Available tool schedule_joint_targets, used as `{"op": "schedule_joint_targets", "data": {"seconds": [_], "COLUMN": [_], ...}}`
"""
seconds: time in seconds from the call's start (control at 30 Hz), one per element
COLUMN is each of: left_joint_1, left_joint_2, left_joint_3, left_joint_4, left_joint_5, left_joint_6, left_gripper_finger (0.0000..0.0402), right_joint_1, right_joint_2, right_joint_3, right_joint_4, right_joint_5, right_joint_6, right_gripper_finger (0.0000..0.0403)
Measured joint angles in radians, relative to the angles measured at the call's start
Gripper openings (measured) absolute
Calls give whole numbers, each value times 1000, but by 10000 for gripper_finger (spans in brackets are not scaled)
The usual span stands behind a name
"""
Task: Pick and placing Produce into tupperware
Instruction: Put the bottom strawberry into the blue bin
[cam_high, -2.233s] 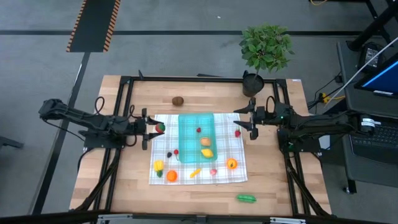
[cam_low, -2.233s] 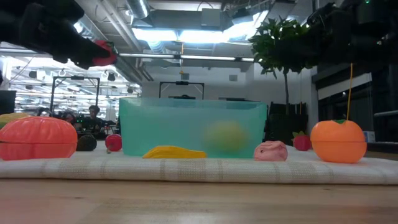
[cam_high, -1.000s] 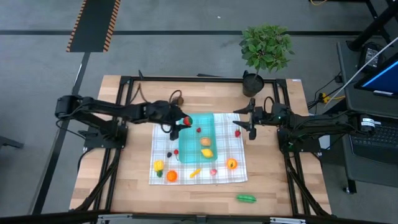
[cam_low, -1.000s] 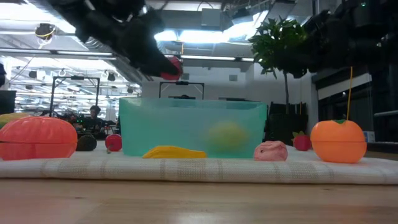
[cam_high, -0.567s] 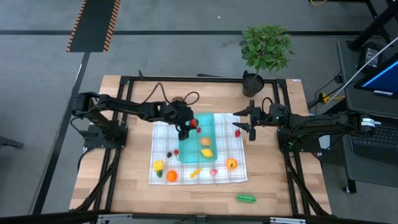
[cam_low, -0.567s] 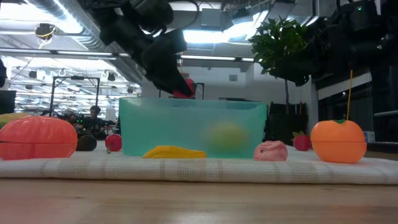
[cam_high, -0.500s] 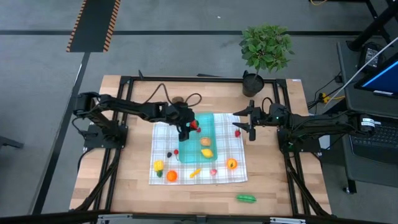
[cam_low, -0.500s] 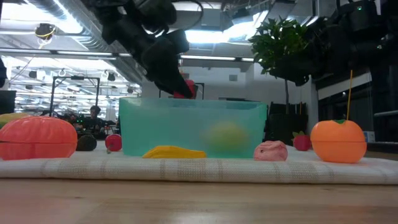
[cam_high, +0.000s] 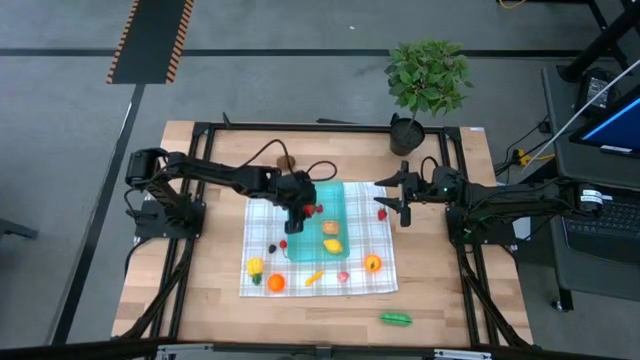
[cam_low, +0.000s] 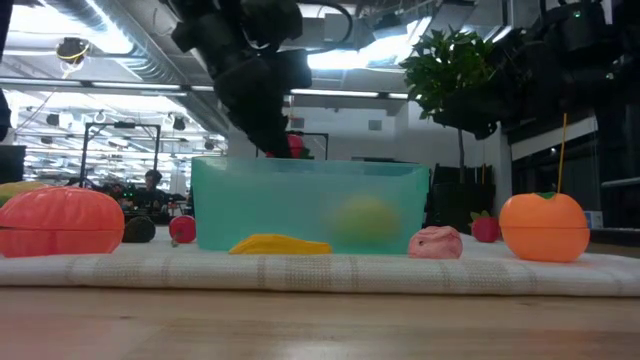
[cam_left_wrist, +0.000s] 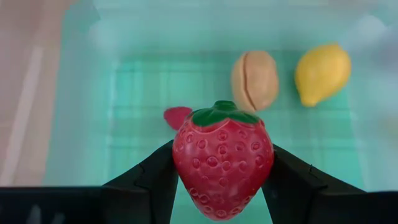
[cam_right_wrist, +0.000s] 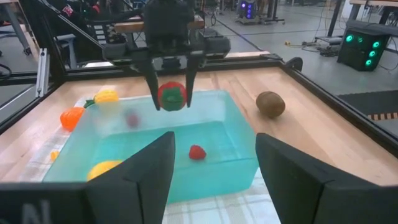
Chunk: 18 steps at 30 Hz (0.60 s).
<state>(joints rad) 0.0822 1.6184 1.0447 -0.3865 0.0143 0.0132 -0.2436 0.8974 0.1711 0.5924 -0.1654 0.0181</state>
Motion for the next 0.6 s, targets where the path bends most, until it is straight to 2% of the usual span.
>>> {"op": "schedule_joint_targets", "data": {"seconds": [0.17, 0.6], "left_joint_1": [0, 1], "left_joint_2": [1, 144], "left_joint_3": [0, 1], "left_joint_4": [3, 43], "left_joint_5": [-5, -7], "left_joint_6": [-1, -2], "left_gripper_finger": [189, 191], "right_joint_1": [0, 0], "right_joint_2": [8, 32], "right_joint_3": [0, 0], "right_joint_4": [2, 0], "right_joint_5": [0, 1], "right_joint_6": [0, 1], "right_gripper_finger": [227, 227]}}
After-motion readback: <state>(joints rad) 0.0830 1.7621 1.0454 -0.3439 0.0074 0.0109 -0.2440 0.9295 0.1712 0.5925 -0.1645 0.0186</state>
